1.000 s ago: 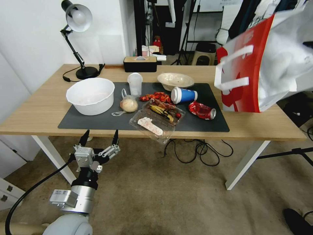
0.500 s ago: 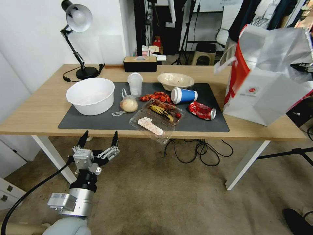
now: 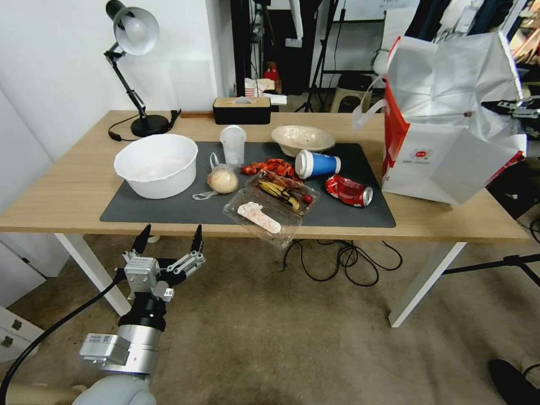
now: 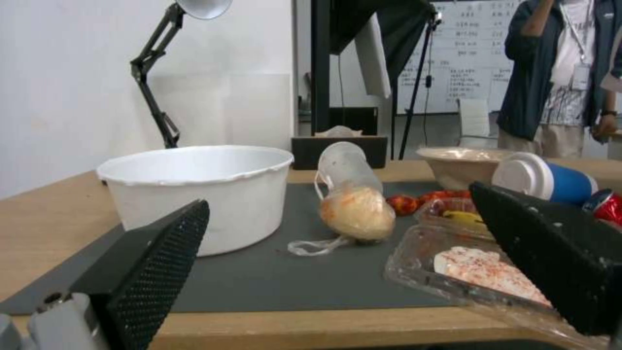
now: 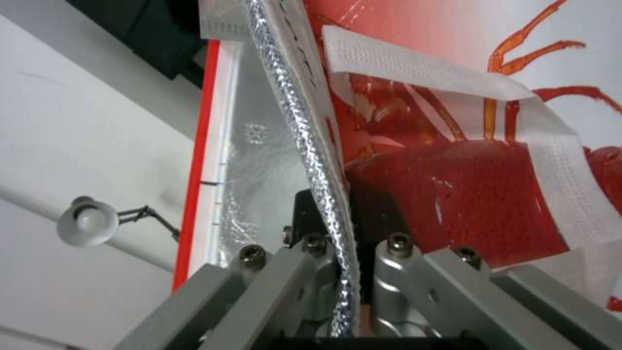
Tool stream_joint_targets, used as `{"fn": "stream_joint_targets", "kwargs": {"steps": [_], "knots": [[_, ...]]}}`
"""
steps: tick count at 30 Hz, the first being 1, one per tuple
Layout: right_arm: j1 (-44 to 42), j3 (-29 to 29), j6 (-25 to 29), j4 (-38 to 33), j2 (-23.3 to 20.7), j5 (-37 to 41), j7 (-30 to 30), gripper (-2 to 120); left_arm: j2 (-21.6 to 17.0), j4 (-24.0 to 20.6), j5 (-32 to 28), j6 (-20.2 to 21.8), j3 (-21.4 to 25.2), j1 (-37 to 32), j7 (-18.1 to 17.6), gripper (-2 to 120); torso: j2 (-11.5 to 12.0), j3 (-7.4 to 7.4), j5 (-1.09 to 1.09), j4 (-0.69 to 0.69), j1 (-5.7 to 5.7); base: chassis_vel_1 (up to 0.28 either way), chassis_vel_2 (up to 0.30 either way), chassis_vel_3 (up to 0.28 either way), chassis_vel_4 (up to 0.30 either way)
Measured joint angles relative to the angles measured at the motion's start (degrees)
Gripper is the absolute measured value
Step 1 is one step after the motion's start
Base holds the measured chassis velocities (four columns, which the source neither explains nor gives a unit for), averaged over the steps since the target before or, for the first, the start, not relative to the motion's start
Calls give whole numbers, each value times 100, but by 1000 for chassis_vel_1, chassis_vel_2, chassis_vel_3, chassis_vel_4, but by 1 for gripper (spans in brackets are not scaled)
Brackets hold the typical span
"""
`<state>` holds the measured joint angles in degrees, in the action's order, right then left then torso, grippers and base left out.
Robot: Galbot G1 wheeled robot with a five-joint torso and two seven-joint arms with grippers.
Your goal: Pick up the food delivery bag from the floor and place it on the table.
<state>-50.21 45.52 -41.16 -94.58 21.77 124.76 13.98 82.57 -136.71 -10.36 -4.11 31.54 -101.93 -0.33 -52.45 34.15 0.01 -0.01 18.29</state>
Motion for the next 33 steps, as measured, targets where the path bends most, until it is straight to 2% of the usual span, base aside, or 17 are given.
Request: {"fn": "stream_joint_targets", "kwargs": {"steps": [5,9,19,33], "knots": [[18,99,-4,-152,-33,309,110,0,-5,1,0,6,10,-3,-5,100,0,0,-1,0,0,0,0,0,0],[215,-70,-5,-148,-28,469,252,0,7,1,0,14,17,-18,-13,100,0,0,-2,0,0,0,0,0,0],[239,-331,-6,120,208,357,539,0,14,-36,32,10,47,-101,-30,100,0,0,0,1,0,0,0,0,0],[478,-684,-6,414,167,287,590,0,20,-28,50,-28,11,-120,-41,100,0,0,-1,-1,0,0,0,0,0]]}}
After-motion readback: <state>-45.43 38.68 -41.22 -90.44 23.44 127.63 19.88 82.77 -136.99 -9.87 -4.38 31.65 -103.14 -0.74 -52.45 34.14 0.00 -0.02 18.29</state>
